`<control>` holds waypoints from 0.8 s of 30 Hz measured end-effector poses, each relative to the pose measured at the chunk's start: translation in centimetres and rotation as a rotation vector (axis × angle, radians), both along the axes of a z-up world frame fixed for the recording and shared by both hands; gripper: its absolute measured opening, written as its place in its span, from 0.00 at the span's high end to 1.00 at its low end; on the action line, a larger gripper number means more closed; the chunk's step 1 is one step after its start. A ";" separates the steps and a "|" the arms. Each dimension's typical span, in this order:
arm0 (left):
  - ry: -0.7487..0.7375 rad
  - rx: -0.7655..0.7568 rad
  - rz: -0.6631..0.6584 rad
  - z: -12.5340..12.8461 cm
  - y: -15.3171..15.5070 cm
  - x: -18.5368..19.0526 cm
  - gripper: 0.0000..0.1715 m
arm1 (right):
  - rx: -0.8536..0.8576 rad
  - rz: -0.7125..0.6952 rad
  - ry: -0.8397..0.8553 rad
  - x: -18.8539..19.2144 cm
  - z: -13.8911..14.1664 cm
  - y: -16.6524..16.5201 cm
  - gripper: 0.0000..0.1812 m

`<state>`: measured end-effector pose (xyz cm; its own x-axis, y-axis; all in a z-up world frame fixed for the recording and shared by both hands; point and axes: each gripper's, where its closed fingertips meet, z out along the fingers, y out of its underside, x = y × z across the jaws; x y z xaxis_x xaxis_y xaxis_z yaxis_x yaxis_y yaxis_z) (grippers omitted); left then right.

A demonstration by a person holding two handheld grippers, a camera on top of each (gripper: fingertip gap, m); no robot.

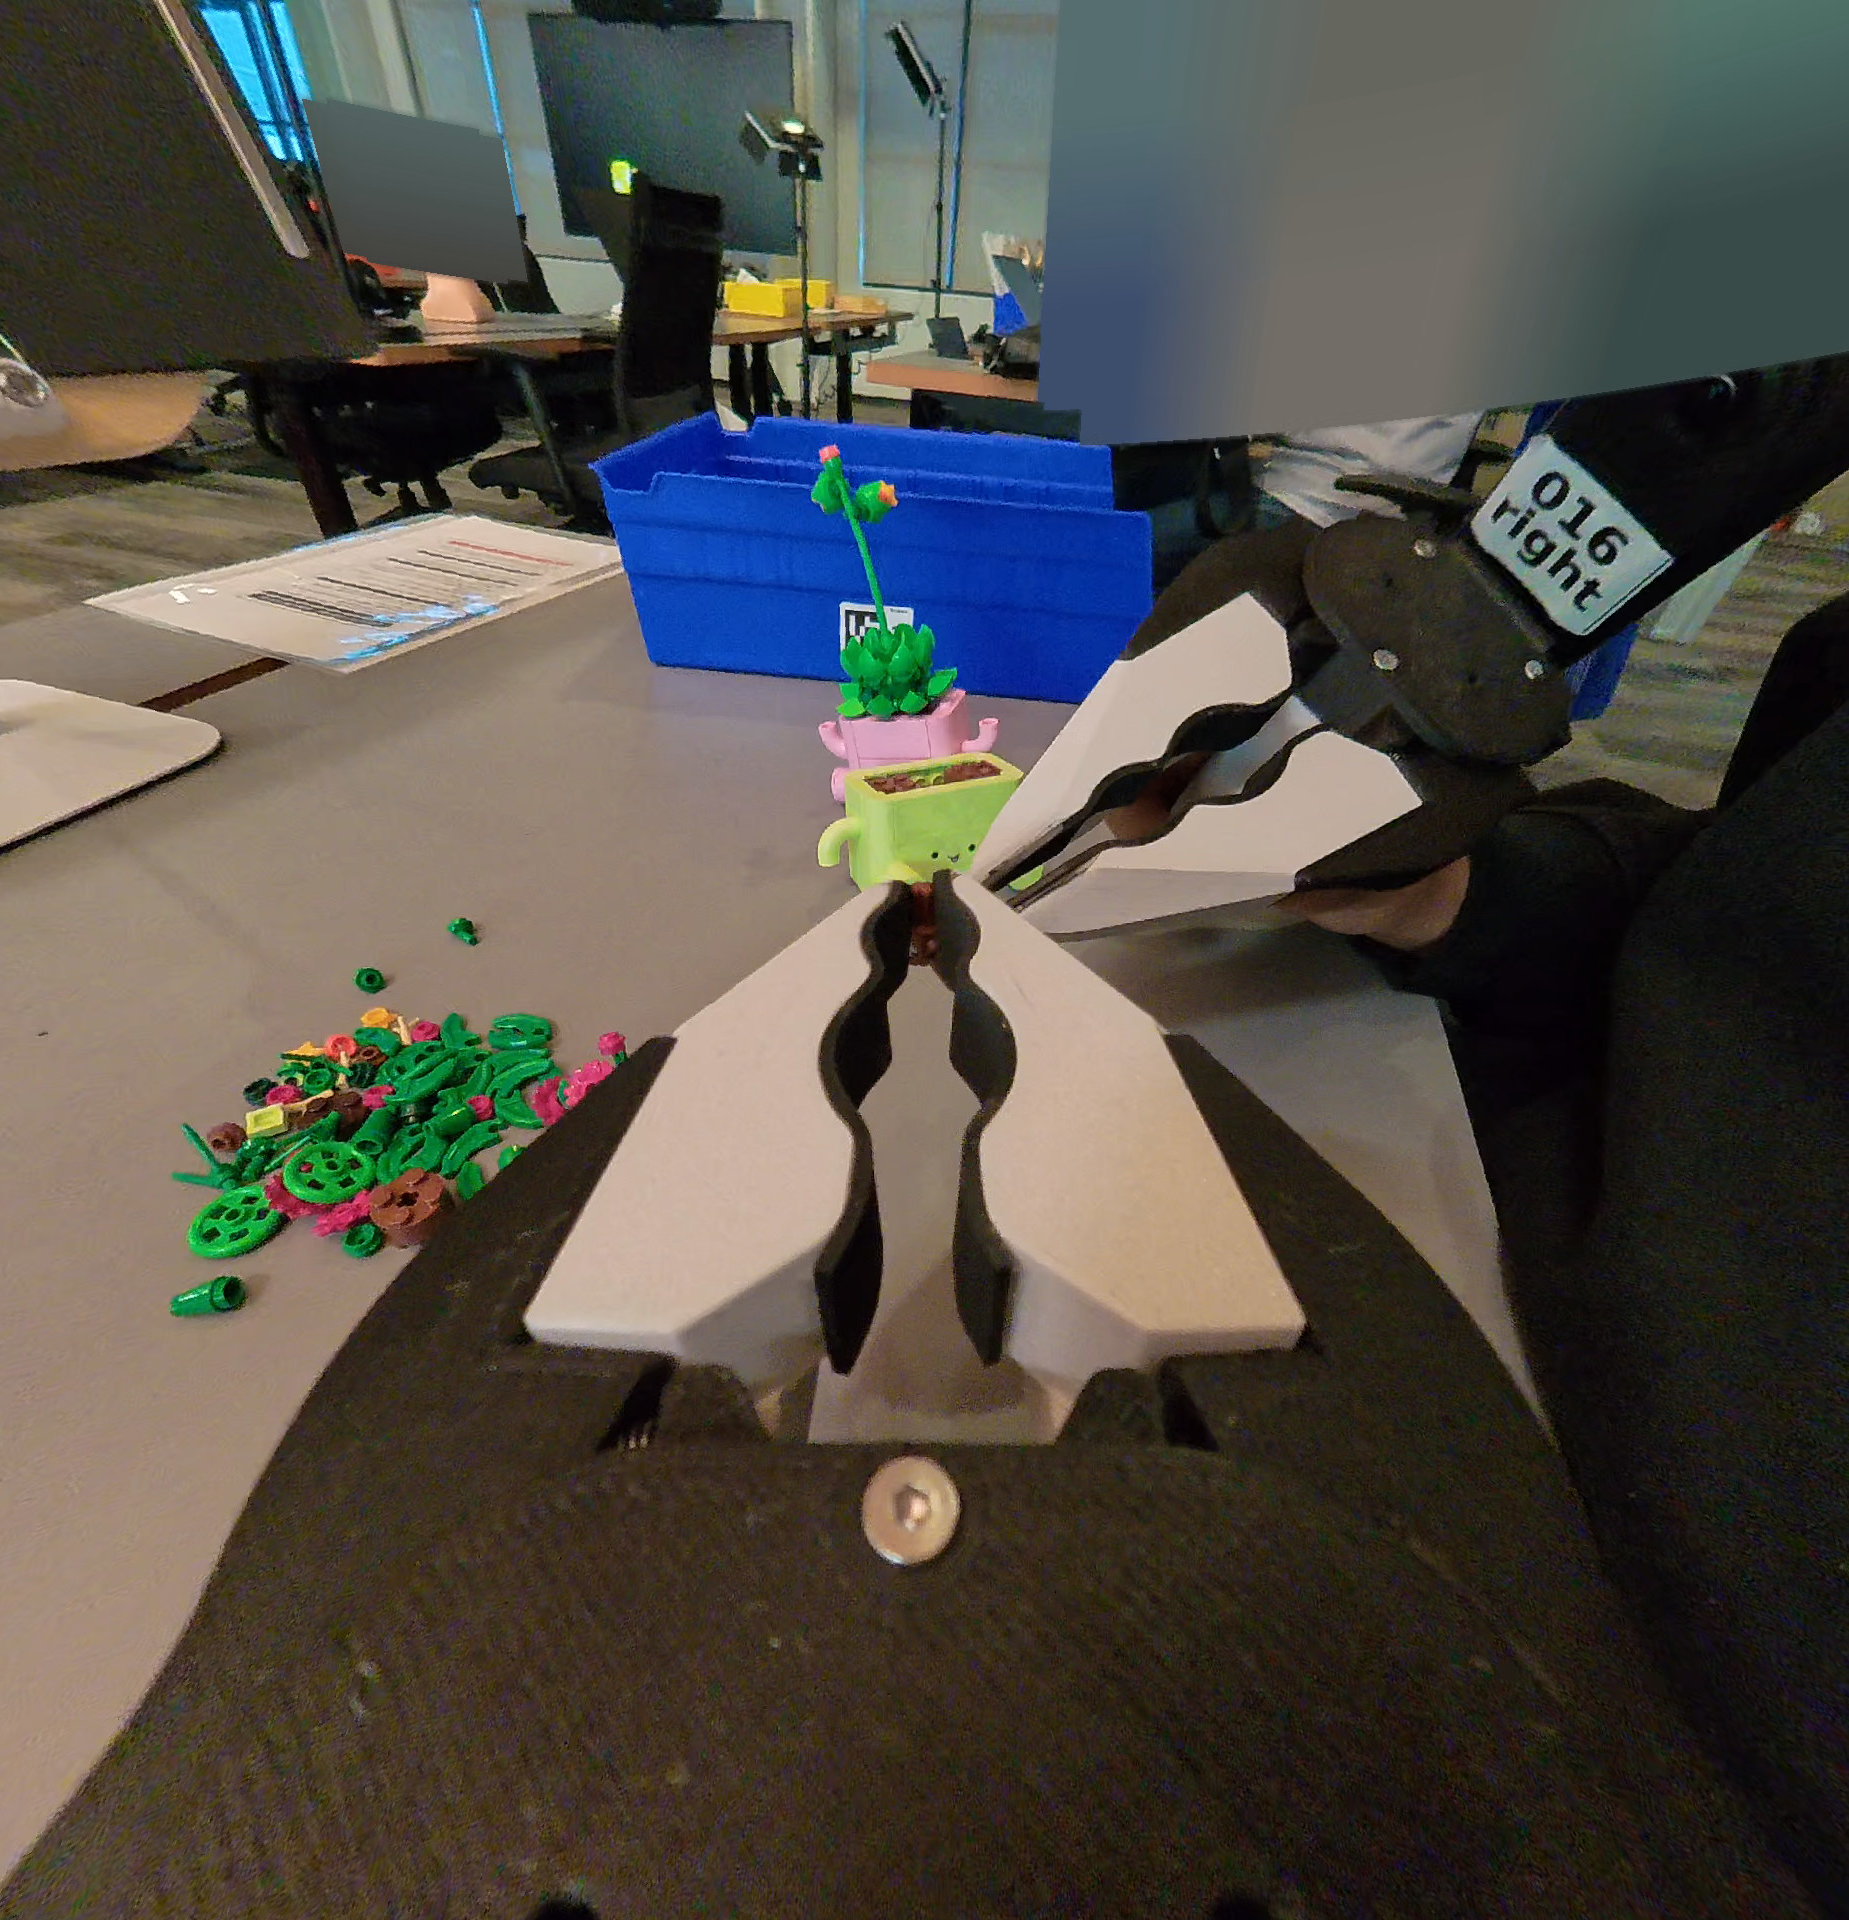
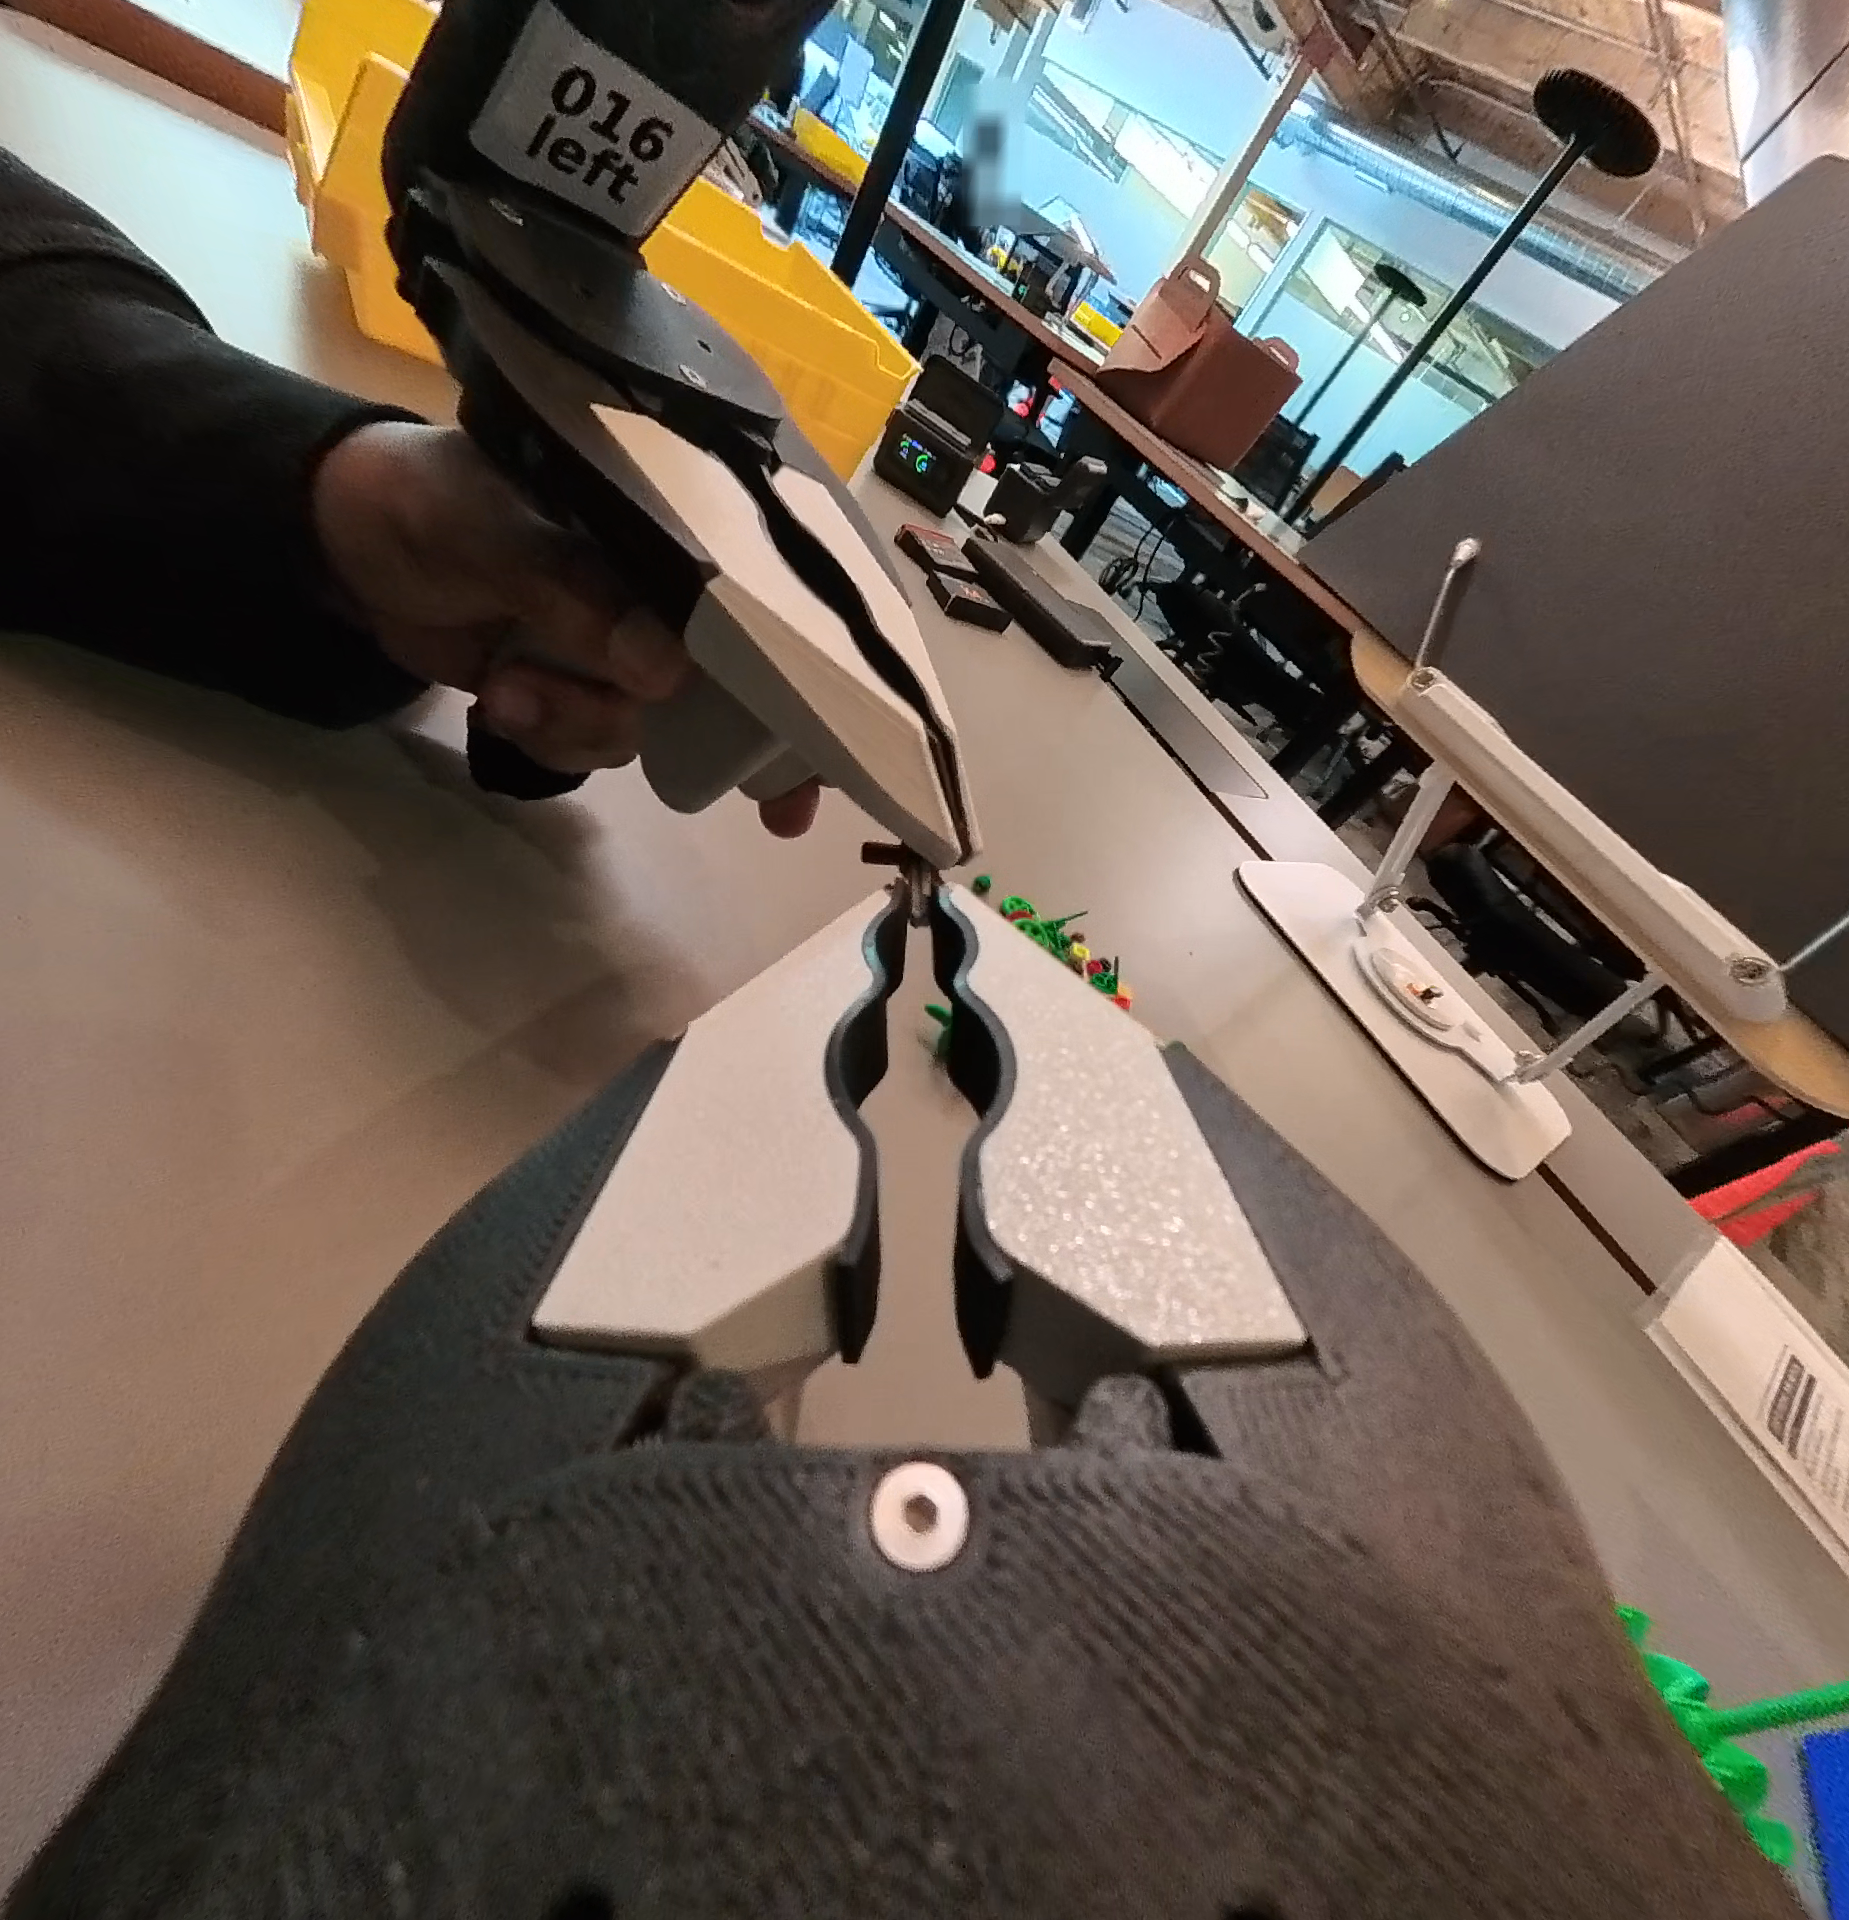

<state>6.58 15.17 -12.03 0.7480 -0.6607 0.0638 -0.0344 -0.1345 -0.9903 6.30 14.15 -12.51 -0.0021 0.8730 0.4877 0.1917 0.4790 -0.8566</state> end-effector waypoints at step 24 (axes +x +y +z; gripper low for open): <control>-0.167 -0.102 -0.071 0.4 -0.1 0.4 1.00 | -0.369 0.109 0.015 0.1 0.5 -0.2 0.99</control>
